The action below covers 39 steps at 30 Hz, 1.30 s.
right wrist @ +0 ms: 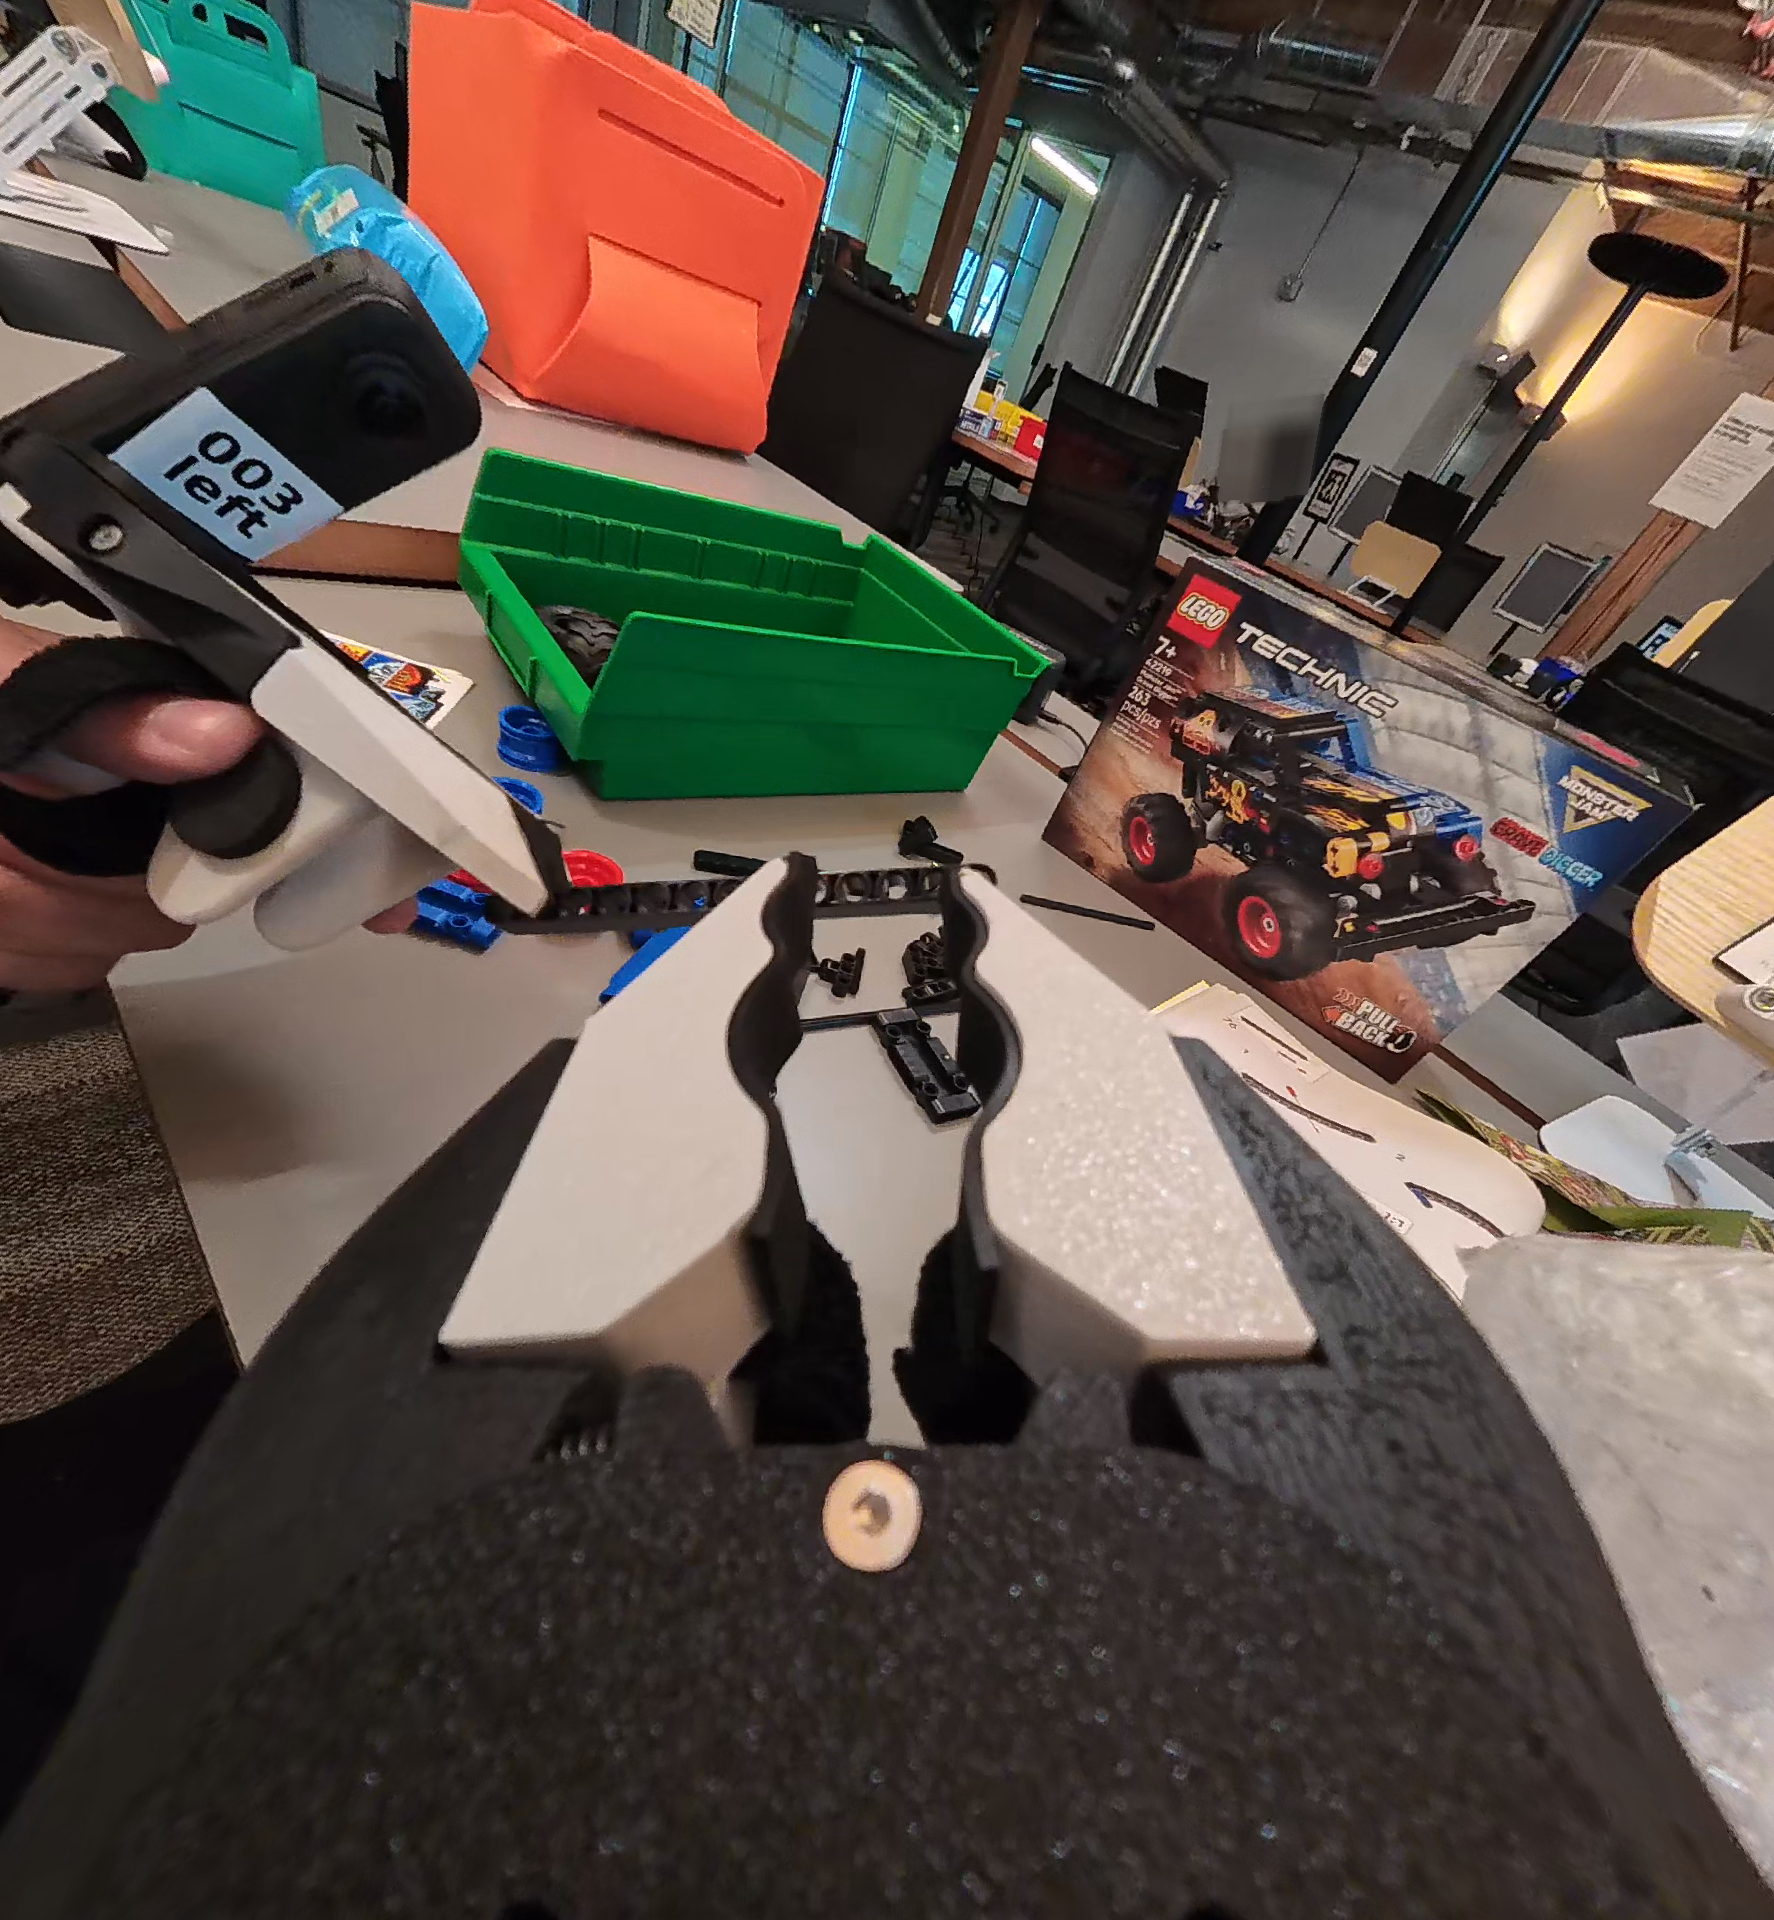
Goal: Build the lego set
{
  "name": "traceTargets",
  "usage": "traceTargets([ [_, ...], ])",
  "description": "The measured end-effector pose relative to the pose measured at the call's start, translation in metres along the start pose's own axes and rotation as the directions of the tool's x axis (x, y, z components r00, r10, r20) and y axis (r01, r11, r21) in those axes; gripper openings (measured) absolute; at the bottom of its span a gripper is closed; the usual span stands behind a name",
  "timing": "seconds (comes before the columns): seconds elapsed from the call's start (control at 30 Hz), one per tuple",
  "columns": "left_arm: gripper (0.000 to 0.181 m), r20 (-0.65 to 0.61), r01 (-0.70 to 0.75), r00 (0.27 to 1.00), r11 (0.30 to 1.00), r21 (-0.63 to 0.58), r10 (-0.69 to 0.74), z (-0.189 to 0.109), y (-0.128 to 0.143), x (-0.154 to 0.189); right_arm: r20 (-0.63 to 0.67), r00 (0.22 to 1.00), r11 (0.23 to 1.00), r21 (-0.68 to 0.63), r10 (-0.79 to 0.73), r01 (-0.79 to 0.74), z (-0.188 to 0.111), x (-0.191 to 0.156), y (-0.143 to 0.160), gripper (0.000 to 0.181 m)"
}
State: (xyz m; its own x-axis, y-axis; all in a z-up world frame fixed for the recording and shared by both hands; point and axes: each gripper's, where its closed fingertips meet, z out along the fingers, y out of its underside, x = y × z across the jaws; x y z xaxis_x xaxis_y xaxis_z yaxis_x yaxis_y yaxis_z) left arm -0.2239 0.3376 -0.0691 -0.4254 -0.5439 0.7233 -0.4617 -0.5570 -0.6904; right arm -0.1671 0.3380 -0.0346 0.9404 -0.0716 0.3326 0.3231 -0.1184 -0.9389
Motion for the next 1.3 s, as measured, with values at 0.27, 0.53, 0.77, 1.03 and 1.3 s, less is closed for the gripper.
traceTargets([
  [0.27, 0.006, 0.000, -0.006, 1.000, 1.000, 0.000, 0.006, 0.000, -0.001, 0.002, 0.009, 1.000, 1.000, 0.004, -0.003, 0.003, -0.001, -0.003, -0.001, 0.023],
  [0.53, 0.005, 0.003, -0.010, 1.000, 1.000, 0.009, 0.010, -0.002, -0.003, 0.003, 0.023, 1.000, 1.000, -0.002, -0.005, 0.006, -0.001, -0.007, -0.001, 0.024],
  [0.77, 0.006, 0.168, -0.130, 0.977, 0.991, -0.009, 0.130, -0.004, -0.006, -0.020, 0.228, 0.969, 0.993, -0.087, 0.097, -0.079, 0.000, -0.045, 0.017, 0.024],
  [1.03, 0.006, 0.180, -0.272, 0.944, 0.960, -0.059, 0.278, 0.016, -0.016, -0.029, 0.540, 0.780, 0.940, -0.063, 0.316, -0.337, -0.093, 0.020, -0.058, 0.016],
  [1.3, 0.006, 0.242, -0.358, 0.892, 0.923, -0.142, 0.383, 0.040, -0.049, -0.070, 0.139, 0.990, 0.952, -0.297, -0.034, 0.074, -0.002, 0.268, 0.044, 0.003],
])
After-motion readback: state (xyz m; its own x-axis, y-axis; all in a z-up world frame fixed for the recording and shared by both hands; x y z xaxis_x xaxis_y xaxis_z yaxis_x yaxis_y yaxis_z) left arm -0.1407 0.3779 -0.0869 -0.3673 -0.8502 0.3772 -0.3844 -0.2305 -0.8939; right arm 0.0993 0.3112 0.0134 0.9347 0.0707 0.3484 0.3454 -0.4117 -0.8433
